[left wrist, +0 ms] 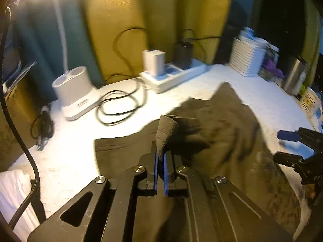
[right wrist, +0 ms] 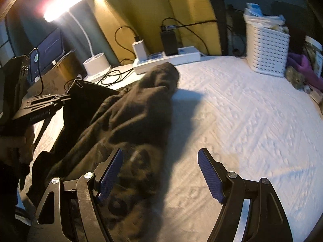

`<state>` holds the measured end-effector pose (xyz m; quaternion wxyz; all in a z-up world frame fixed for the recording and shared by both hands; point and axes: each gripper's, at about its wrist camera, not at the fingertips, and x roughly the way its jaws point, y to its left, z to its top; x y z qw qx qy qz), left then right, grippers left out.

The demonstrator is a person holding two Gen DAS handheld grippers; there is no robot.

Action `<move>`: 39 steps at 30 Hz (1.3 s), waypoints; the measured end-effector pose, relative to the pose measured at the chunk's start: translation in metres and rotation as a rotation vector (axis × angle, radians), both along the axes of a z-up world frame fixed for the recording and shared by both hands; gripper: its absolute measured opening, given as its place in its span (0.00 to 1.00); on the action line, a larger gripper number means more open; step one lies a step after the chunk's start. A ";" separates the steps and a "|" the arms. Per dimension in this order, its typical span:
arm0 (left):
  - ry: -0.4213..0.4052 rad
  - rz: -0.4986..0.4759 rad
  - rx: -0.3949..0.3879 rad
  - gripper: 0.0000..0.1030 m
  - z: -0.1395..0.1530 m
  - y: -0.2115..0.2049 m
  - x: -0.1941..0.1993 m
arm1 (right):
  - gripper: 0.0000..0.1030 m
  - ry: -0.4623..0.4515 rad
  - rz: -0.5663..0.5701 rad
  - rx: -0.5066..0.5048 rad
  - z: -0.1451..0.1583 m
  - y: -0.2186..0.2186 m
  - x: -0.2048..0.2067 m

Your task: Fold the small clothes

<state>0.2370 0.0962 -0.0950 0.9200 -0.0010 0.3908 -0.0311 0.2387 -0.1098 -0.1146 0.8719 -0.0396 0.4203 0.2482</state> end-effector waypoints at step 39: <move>0.147 0.007 -0.187 0.06 -0.045 0.014 -0.143 | 0.76 -0.021 0.036 -0.093 0.006 0.050 -0.085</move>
